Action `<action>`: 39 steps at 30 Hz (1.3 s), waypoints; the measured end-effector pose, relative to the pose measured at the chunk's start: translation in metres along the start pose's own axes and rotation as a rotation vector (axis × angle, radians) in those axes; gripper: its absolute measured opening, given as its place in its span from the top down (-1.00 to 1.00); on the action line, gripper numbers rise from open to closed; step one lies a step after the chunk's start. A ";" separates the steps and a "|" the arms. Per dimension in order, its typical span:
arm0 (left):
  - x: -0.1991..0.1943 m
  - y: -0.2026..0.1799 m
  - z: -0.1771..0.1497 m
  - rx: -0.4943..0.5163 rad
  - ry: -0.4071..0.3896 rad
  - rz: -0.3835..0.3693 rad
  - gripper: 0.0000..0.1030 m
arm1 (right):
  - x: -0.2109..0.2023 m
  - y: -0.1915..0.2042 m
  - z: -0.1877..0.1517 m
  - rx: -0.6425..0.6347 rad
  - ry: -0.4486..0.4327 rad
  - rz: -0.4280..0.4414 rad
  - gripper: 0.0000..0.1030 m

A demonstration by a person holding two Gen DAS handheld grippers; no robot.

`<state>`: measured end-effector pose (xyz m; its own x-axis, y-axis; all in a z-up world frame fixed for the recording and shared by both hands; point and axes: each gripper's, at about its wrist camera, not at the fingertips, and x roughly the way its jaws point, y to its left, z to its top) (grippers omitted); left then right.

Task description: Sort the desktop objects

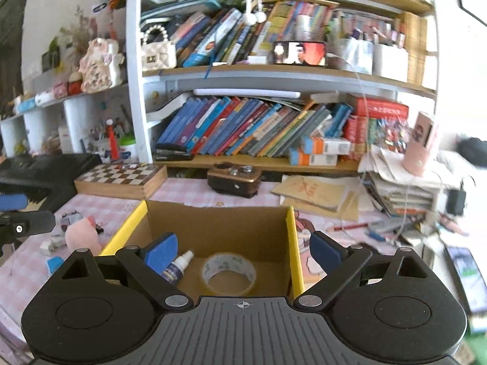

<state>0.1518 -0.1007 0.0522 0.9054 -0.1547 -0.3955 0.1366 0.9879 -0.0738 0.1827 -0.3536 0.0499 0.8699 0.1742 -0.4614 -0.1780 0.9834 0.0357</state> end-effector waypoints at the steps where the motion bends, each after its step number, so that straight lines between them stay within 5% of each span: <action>1: -0.004 0.000 -0.003 -0.006 0.001 0.000 -1.00 | -0.003 0.002 -0.004 0.009 -0.001 -0.009 -0.86; 12: -0.037 0.023 -0.040 -0.069 0.021 -0.009 -1.00 | -0.036 0.034 -0.048 0.062 0.027 -0.076 -0.86; 22: -0.054 0.032 -0.079 -0.010 0.103 -0.051 -1.00 | -0.053 0.072 -0.089 0.100 0.059 -0.150 -0.86; 39: -0.079 0.070 -0.099 -0.017 0.164 -0.068 -1.00 | -0.063 0.123 -0.109 0.125 0.170 -0.118 -0.86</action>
<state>0.0498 -0.0207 -0.0124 0.8165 -0.2225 -0.5328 0.1873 0.9749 -0.1201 0.0558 -0.2488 -0.0131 0.7896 0.0572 -0.6109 -0.0122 0.9969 0.0777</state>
